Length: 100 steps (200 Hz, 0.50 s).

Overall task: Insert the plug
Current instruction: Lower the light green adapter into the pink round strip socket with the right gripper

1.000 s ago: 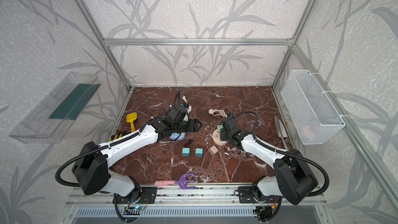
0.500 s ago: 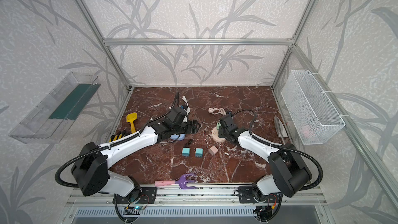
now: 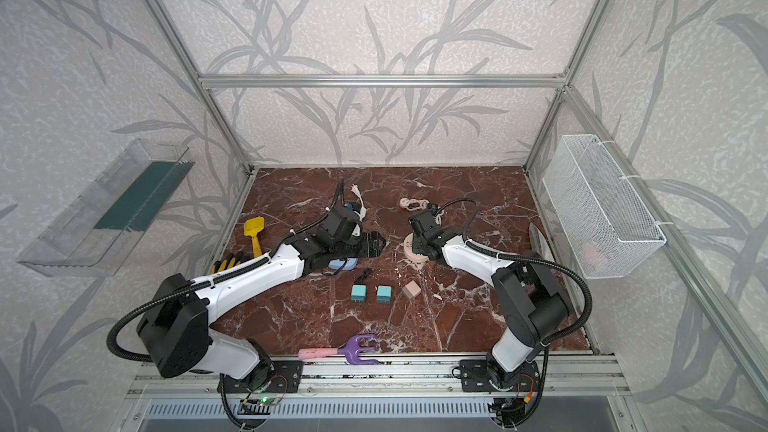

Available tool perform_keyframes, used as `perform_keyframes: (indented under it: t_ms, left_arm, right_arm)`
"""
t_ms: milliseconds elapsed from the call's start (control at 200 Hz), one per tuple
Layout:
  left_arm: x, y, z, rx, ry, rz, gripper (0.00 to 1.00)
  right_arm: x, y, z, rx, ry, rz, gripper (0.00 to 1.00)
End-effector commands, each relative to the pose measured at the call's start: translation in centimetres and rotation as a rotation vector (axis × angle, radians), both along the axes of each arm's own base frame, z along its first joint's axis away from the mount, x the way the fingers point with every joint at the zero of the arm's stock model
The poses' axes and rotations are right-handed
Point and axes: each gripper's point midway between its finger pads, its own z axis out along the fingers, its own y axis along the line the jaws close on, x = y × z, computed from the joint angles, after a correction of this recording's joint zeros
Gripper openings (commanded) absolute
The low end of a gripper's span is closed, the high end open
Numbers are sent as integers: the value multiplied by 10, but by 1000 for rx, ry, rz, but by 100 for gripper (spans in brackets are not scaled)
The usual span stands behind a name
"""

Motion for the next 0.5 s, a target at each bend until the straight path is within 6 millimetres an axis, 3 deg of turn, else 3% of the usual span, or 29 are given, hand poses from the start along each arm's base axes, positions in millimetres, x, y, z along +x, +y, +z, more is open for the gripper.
perform_keyframes:
  t_ms: [0,495]
  left_arm:
    - [3,4,-2,12,-14,0,83]
    - [1,6,-12,-25,-13,-9,84]
  right_arm:
    - [-117,-53,-93,-245,541,7,0]
    - [-138,-36,-114,-165,694,28,0]
